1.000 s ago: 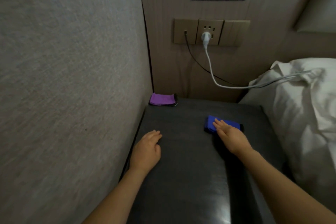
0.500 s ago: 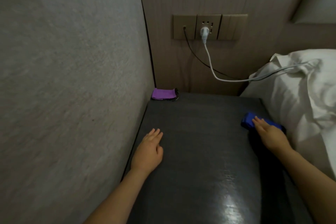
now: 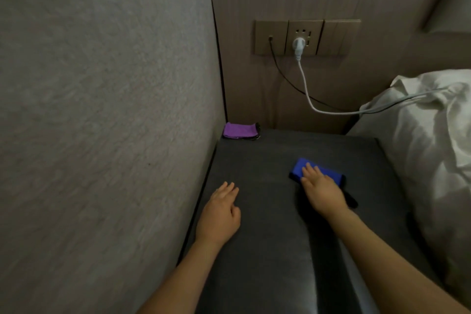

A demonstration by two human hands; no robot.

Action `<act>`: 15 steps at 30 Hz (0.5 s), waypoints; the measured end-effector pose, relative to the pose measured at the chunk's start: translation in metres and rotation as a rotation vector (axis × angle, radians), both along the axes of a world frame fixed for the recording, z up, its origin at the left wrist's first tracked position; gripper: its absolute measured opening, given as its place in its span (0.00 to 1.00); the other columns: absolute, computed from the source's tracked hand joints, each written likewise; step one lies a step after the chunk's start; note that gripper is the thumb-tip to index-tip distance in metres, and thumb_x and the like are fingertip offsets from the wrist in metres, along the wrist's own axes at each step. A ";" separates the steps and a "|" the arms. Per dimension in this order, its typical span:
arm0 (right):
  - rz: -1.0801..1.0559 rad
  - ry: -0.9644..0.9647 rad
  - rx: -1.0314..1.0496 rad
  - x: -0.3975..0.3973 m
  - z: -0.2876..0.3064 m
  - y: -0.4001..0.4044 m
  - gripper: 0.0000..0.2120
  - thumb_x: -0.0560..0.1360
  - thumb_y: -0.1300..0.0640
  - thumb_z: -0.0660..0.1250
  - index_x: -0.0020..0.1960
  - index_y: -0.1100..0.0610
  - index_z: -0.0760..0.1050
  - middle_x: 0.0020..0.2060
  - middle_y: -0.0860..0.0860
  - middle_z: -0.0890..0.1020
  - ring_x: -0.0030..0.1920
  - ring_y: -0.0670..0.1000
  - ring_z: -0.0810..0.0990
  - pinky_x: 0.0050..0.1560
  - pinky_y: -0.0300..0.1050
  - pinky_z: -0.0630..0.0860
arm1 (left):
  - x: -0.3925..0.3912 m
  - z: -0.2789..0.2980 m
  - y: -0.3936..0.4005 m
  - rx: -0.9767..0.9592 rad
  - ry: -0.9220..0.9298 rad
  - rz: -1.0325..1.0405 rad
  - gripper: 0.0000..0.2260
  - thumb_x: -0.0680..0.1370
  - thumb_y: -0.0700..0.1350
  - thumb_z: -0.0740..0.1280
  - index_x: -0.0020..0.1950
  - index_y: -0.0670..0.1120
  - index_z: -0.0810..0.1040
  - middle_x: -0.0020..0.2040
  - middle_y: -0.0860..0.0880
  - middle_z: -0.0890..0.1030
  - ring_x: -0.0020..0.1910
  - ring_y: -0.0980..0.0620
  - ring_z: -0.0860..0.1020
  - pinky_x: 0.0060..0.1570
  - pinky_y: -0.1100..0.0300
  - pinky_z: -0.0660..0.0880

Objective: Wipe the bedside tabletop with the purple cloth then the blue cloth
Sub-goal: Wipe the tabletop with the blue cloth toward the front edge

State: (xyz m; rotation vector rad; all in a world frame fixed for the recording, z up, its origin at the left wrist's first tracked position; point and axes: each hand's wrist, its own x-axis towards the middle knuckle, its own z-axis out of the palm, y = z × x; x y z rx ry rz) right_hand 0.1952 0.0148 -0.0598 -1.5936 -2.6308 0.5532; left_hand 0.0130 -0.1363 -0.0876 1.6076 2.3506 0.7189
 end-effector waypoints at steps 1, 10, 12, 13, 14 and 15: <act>0.023 0.003 -0.013 -0.016 0.002 -0.004 0.21 0.82 0.55 0.49 0.74 0.58 0.56 0.76 0.53 0.55 0.75 0.51 0.54 0.73 0.47 0.54 | 0.000 0.000 0.000 0.004 -0.006 0.001 0.22 0.76 0.40 0.57 0.71 0.45 0.66 0.73 0.49 0.66 0.74 0.55 0.59 0.68 0.71 0.47; 0.245 -0.017 -0.042 -0.112 0.002 -0.023 0.22 0.81 0.55 0.48 0.74 0.60 0.55 0.76 0.54 0.54 0.75 0.53 0.52 0.73 0.50 0.53 | 0.002 0.002 0.001 0.010 -0.022 0.019 0.27 0.70 0.45 0.50 0.68 0.42 0.70 0.71 0.45 0.70 0.73 0.51 0.64 0.70 0.65 0.49; 0.284 -0.022 -0.039 -0.124 0.004 -0.026 0.22 0.81 0.55 0.48 0.74 0.60 0.55 0.76 0.54 0.54 0.75 0.53 0.52 0.73 0.50 0.53 | 0.002 0.003 0.001 -0.012 -0.030 0.002 0.24 0.72 0.42 0.55 0.68 0.42 0.70 0.71 0.45 0.70 0.73 0.51 0.63 0.72 0.63 0.54; 0.302 -0.026 -0.046 -0.129 0.005 -0.028 0.22 0.81 0.55 0.48 0.74 0.60 0.55 0.76 0.54 0.54 0.75 0.53 0.52 0.73 0.50 0.53 | 0.002 0.004 0.001 -0.014 -0.038 -0.003 0.23 0.73 0.40 0.57 0.69 0.43 0.69 0.71 0.46 0.70 0.73 0.51 0.63 0.72 0.61 0.57; 0.328 -0.036 -0.051 -0.134 0.005 -0.031 0.22 0.81 0.55 0.47 0.74 0.60 0.55 0.76 0.54 0.53 0.76 0.53 0.51 0.73 0.51 0.52 | 0.001 0.005 0.001 -0.008 -0.045 -0.006 0.23 0.73 0.39 0.59 0.69 0.44 0.69 0.71 0.46 0.70 0.73 0.51 0.64 0.72 0.60 0.59; 0.360 -0.051 -0.052 -0.140 0.005 -0.033 0.22 0.82 0.55 0.47 0.74 0.60 0.54 0.76 0.54 0.53 0.76 0.53 0.51 0.73 0.51 0.52 | 0.002 0.005 0.001 0.001 -0.048 -0.005 0.23 0.72 0.38 0.60 0.68 0.44 0.69 0.70 0.46 0.71 0.72 0.51 0.65 0.71 0.60 0.60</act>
